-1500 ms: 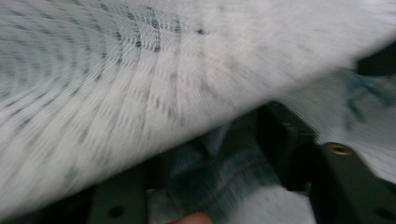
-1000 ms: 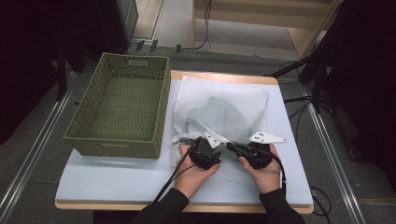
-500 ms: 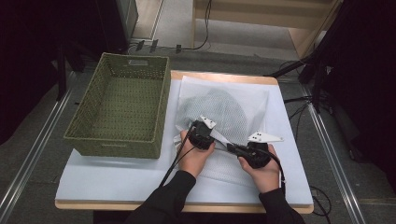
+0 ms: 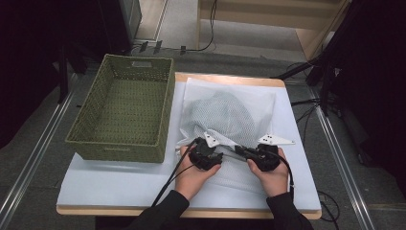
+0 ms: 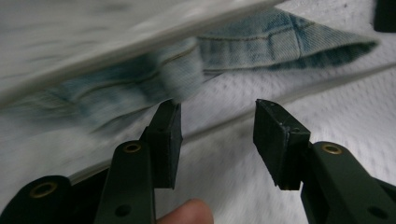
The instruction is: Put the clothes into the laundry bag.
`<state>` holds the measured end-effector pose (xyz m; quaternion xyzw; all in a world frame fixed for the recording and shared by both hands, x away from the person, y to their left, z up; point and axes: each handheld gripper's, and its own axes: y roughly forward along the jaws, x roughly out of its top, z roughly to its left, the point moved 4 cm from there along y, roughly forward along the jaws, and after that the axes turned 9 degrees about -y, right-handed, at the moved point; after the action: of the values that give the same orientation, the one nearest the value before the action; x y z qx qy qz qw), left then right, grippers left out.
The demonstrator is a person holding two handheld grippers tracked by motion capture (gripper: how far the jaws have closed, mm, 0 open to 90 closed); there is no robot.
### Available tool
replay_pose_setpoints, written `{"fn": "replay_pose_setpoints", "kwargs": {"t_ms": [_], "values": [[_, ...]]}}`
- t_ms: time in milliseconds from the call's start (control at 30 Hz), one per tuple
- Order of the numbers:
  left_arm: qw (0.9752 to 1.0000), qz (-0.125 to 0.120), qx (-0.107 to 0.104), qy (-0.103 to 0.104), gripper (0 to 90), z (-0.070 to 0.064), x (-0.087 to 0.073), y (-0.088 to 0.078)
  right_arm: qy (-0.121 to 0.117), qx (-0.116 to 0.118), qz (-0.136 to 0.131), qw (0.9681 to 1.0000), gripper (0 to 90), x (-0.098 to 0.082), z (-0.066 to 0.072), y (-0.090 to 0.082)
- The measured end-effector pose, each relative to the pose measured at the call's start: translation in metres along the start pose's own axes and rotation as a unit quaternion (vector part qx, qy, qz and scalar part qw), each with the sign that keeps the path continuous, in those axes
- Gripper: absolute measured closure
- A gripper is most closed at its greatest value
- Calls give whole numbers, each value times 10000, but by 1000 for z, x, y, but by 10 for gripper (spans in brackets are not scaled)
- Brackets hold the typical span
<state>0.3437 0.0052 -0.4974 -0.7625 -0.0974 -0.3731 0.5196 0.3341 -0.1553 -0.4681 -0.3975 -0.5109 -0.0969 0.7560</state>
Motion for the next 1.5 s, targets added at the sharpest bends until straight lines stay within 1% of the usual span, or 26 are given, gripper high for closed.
{"fn": "replay_pose_setpoints", "kwargs": {"t_ms": [133,167,200,267,333,433,533,600,633,700,767,833,867,900,933,967,1000,1033,1067,1100,1133,1167,1200,1267,1400,1500], "values": [[9994,-318,26,-146,399,-21,11,10,-43,-47,-18,10000,892,0,0,0],[9992,-350,181,-119,369,-26,13,14,-45,-59,-23,10000,891,0,-1,0],[9987,-355,346,-106,357,-26,14,16,-29,-77,-25,10000,891,-1,-3,-1],[9977,-465,365,-324,364,-22,15,16,11,-124,-11,9999,891,-3,-6,-1],[9966,-607,227,-502,394,-19,14,9,18,-150,-18,9999,891,-4,-9,-1],[9969,-619,382,-313,450,-20,11,9,76,-143,-57,9999,891,-5,-11,-2],[9965,-480,586,-365,449,-12,17,21,73,-146,-20,9999,891,-4,-9,0],[9970,-360,579,-358,523,-9,21,26,50,-144,-8,9999,891,-4,-7,2],[9968,-375,657,-265,695,-9,23,28,38,-137,-2,9999,891,-4,-5,3],[9975,-319,537,-326,892,-5,28,32,11,-114,47,9999,891,-4,-3,5],[9980,-268,397,-414,900,1,34,34,-31,-102,95,9999,891,-5,-2,7],[9967,-519,427,-455,900,3,41,30,-30,-82,87,9999,891,-5,0,7],[9950,-728,512,-453,900,4,45,26,-48,-66,55,10000,891,-4,0,6],[9915,-1050,601,-475,900,6,49,21,-54,-63,12,10000,891,-3,0,6],[9844,-1557,589,-560,900,7,52,15,-42,-69,-2,10000,891,-2,0,4],[9754,-1996,724,-599,900,9,53,10,-35,-65,-46,10000,891,-2,-1,4],[9738,-2040,797,-618,900,10,53,11,-10,-66,-57,10000,891,-2,-2,3],[9807,-1765,549,-643,900,10,53,18,8,-58,-52,10000,891,-2,-2,3],[9909,-1143,147,-690,900,10,50,28,-12,-114,5,9999,891,-3,-4,3],[9960,-710,-11,-549,893,10,45,33,-38,-169,72,9998,891,-5,-5,4],[9973,-648,9,-355,866,11,39,31,-14,-182,97,9998,891,-7,-7,5],[9972,-686,-97,-280,813,11,35,25,43,-183,116,9998,891,-9,-9,5],[9966,-745,-229,-273,768,12,31,17,72,-164,119,9998,891,-10,-10,5],[9959,-820,-258,-296,680,12,24,5,44,-192,102,9998,891,-10,-11,4],[9972,-686,-277,-141,642,15,3,-13,75,-245,-22,9997,887,-8,-11,2],[9963,-768,-359,-169,647,17,-6,-26,28,-257,-41,9997,887,-7,-8,1]]}}
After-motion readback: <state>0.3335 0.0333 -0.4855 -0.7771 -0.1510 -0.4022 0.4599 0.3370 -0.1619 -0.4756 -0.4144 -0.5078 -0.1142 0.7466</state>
